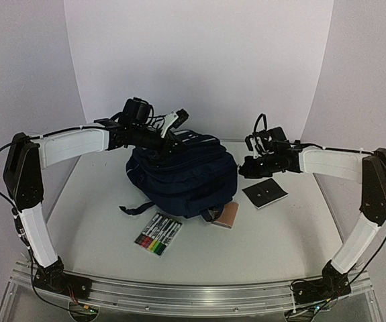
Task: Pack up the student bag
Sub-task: Zip the student bag at the center of the board.
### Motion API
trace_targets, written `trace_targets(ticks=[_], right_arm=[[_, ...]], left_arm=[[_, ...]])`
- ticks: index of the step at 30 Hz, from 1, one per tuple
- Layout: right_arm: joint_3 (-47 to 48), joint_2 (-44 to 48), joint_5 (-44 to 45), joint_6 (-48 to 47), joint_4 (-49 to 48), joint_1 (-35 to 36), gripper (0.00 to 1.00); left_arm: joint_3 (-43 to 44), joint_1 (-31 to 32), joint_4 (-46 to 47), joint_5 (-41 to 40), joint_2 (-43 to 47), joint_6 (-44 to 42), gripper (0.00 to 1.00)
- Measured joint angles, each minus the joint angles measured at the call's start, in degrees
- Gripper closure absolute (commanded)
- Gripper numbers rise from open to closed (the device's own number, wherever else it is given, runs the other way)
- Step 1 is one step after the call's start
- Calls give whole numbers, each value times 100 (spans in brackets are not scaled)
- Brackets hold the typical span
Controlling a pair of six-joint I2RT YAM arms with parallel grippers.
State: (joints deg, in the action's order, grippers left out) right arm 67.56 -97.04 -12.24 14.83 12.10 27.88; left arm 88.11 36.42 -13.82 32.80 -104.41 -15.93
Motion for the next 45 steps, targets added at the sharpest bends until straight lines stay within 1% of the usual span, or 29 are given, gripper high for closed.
trace_targets(ticks=[4, 7, 9, 10, 15, 16, 17, 18, 21, 22, 24, 26, 31, 34, 39, 41, 45], right_arm=[[-472, 395, -220, 110, -66, 11, 100], [-655, 462, -483, 135, -123, 111, 100], [-733, 457, -637, 139, -138, 255, 100], [-762, 454, -711, 147, -138, 352, 100], [-772, 224, -1121, 322, -445, 1062, 100], [-772, 160, -1202, 382, -546, 1183, 100], [-772, 89, -1297, 458, -666, 1307, 100], [-774, 19, -1381, 541, -803, 1403, 100], [-778, -123, -1560, 759, -1109, 1599, 100], [-788, -143, -1588, 817, -1175, 1637, 100], [-827, -152, -1597, 920, -1259, 1677, 100], [-840, -152, -1559, 1012, -1295, 1684, 100], [-850, -152, -1322, 1229, -1355, 1683, 100], [-872, -137, -1167, 1327, -1402, 1683, 100], [-946, -50, -971, 1403, -1428, 1683, 100], [-967, -12, -931, 1421, -1424, 1683, 100], [-974, 8, -908, 1433, -1428, 1683, 100]], left_arm=[[-91, 6, 88, 137, -4, 52, 100], [-634, 26, 292, -24, 221, 75, 99], [-1086, 46, 361, -225, 453, 73, 97], [-1304, 50, 378, -334, 583, 74, 94], [-2175, -120, 338, -845, 1326, 140, 75], [-2260, -177, 256, -958, 1470, 167, 69], [-2309, -240, 149, -1088, 1627, 190, 59], [-2311, -274, 50, -1194, 1732, 212, 51], [-2255, -351, -202, -1398, 1968, 285, 33], [-2189, -354, -261, -1404, 1988, 302, 30], [-1985, -274, -335, -1423, 1980, 314, 26], [-1757, -22, -379, -1559, 1922, 229, 26], [-1071, 1108, -392, -1964, 1401, -44, 24], [-1054, 1540, -383, -2229, 1154, -148, 27], [-1205, 2015, -329, -2978, 881, -254, 31], [-1441, 2150, -222, -3190, 887, -253, 34], [-1749, 2287, -167, -3468, 847, -226, 46]])
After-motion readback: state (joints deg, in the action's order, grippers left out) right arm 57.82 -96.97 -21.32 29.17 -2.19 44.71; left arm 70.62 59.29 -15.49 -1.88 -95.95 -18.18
